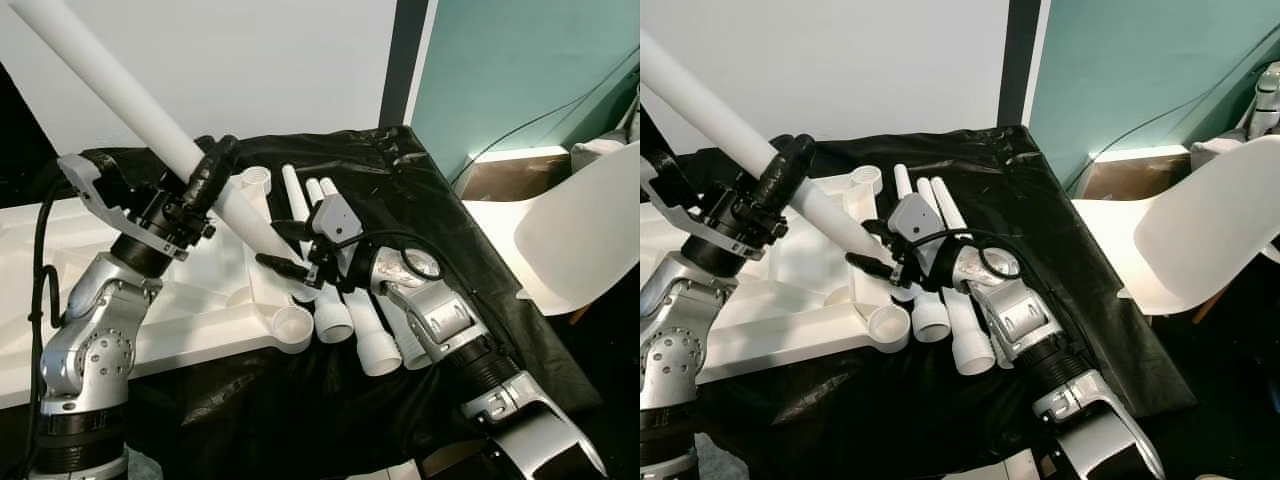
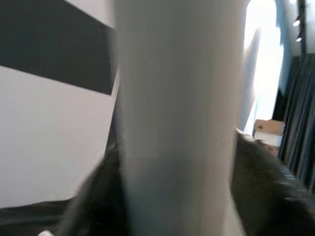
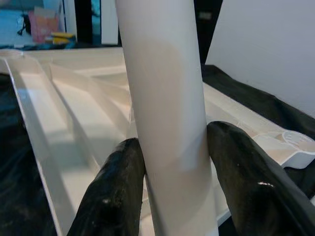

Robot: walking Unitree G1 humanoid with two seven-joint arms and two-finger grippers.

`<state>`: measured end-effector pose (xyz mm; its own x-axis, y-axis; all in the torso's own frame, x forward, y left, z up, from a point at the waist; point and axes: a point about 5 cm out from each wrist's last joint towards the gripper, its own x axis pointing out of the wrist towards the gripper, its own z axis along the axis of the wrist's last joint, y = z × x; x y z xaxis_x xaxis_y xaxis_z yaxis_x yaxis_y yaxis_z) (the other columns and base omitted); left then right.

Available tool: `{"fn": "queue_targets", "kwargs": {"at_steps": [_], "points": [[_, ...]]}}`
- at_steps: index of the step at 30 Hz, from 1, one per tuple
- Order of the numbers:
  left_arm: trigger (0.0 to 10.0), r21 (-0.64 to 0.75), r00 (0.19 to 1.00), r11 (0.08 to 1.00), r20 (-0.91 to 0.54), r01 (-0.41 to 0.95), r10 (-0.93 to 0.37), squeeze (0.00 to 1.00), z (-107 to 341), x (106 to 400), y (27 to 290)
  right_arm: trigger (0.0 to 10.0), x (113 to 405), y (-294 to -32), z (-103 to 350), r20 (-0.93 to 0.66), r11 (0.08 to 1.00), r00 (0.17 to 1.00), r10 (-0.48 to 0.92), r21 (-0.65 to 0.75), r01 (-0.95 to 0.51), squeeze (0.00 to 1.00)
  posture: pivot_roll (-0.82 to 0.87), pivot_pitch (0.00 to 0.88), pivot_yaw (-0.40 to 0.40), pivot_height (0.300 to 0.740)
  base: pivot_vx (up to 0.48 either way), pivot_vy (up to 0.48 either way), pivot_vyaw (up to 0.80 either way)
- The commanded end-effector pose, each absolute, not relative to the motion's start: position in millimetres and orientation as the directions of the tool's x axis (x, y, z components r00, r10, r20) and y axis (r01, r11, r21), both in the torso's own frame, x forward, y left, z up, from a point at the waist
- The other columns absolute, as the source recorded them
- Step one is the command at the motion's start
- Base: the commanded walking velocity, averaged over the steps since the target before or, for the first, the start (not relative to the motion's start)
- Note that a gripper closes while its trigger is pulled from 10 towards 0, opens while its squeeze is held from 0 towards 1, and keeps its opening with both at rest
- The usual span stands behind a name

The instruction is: Building children table

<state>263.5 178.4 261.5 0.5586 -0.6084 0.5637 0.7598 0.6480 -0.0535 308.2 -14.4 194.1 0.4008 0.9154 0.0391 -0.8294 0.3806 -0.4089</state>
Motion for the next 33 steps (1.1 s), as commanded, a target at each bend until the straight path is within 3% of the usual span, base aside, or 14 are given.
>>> {"fn": "queue_targets", "kwargs": {"at_steps": [1, 3, 4, 9, 10, 16, 17, 19, 20, 22, 26, 29, 33], "points": [[10.0, -0.037, 0.525, 0.626, 0.584, 0.779, -0.619, 1.00, 266, 258, 176, 0.0, 308, -12, 192, 0.015, 0.365, 0.393, 0.919, -0.408, -0.837, 0.00, 0.08, 0.000, -0.018, 0.740, 0.000, 0.000, 0.00], [10.0, -0.035, 0.525, 0.627, 0.585, 0.778, -0.618, 1.00, 266, 258, 176, 0.0, 309, -12, 195, 0.023, 0.367, 0.393, 0.919, -0.410, -0.835, 0.00, 0.08, 0.000, -0.016, 0.740, 0.000, 0.000, 0.00], [10.0, -0.031, 0.520, 0.615, 0.570, 0.788, -0.637, 0.01, 265, 256, 177, 0.0, 310, -12, 198, 0.034, 0.374, 0.396, 0.917, -0.414, -0.830, 0.00, 0.07, 0.000, -0.014, 0.740, 0.000, 0.000, 0.00], [10.0, -0.039, 0.490, 0.561, 0.540, 0.827, -0.684, 0.00, 258, 250, 182, 0.0, 312, -13, 202, 0.054, 0.398, 0.415, 0.908, -0.417, -0.817, 0.00, 0.07, 0.000, -0.013, 0.740, 0.000, 0.000, 0.00], [10.0, -0.051, 0.453, 0.497, 0.499, 0.866, -0.739, 0.00, 250, 237, 194, 0.0, 315, -17, 203, 0.068, 0.433, 0.448, 0.891, -0.417, -0.799, 0.00, 0.07, 0.000, -0.013, 0.740, 0.000, 0.000, 0.00], [10.0, -0.073, 0.482, 0.497, 0.401, 0.864, -0.779, 0.00, 232, 229, 206, 0.0, 318, -19, 205, 0.091, 0.474, 0.483, 0.871, -0.414, -0.777, 0.00, 0.06, 0.000, 0.003, 0.740, 0.000, 0.000, 0.00], [10.0, -0.077, 0.495, 0.497, 0.308, 0.864, -0.813, 0.00, 219, 227, 207, 4.7, 318, -18, 208, 0.105, 0.483, 0.486, 0.868, -0.414, -0.772, 0.00, 0.06, 0.000, 0.004, 0.740, 0.000, 0.000, 0.00], [10.0, -0.080, 0.498, 0.494, 0.241, 0.866, -0.833, 0.00, 209, 225, 207, 4.7, 317, -18, 210, 0.114, 0.488, 0.488, 0.866, -0.413, -0.769, 0.00, 0.06, 0.000, 0.004, 0.740, 0.000, 0.000, 0.00], [10.0, -0.089, 0.495, 0.487, 0.171, 0.869, -0.852, 0.00, 199, 222, 206, 10.0, 316, -18, 212, 0.125, 0.492, 0.487, 0.864, -0.412, -0.767, 0.00, 0.06, 0.000, 0.007, 0.740, 0.000, 0.000, 0.00], [10.0, -0.110, 0.475, 0.467, 0.057, 0.877, -0.878, 0.00, 181, 218, 204, 10.0, 315, -17, 213, 0.143, 0.495, 0.482, 0.865, -0.408, -0.767, 0.00, 0.06, 0.000, 0.007, 0.740, 0.000, 0.000, 0.00], [10.0, -0.122, 0.451, 0.450, -0.015, 0.885, -0.892, 0.00, 171, 215, 202, 10.0, 313, -17, 214, 0.154, 0.493, 0.474, 0.867, -0.404, -0.770, 0.00, 0.07, 0.000, 0.007, 0.740, 0.000, 0.000, 0.00], [10.0, -0.157, 0.393, 0.417, -0.163, 0.895, -0.905, 0.00, 153, 207, 201, 10.0, 303, -15, 218, 0.191, 0.463, 0.422, 0.886, -0.388, -0.797, 0.00, 0.07, 0.000, 0.006, 0.740, 0.000, 0.000, 0.00], [10.0, -0.156, 0.373, 0.410, -0.219, 0.899, -0.902, 0.00, 145, 206, 200, 10.0, 297, -12, 218, 0.202, 0.432, 0.383, 0.902, -0.373, -0.821, 0.00, 0.07, 0.000, 0.006, 0.740, 0.000, 0.000, 0.00]]}}
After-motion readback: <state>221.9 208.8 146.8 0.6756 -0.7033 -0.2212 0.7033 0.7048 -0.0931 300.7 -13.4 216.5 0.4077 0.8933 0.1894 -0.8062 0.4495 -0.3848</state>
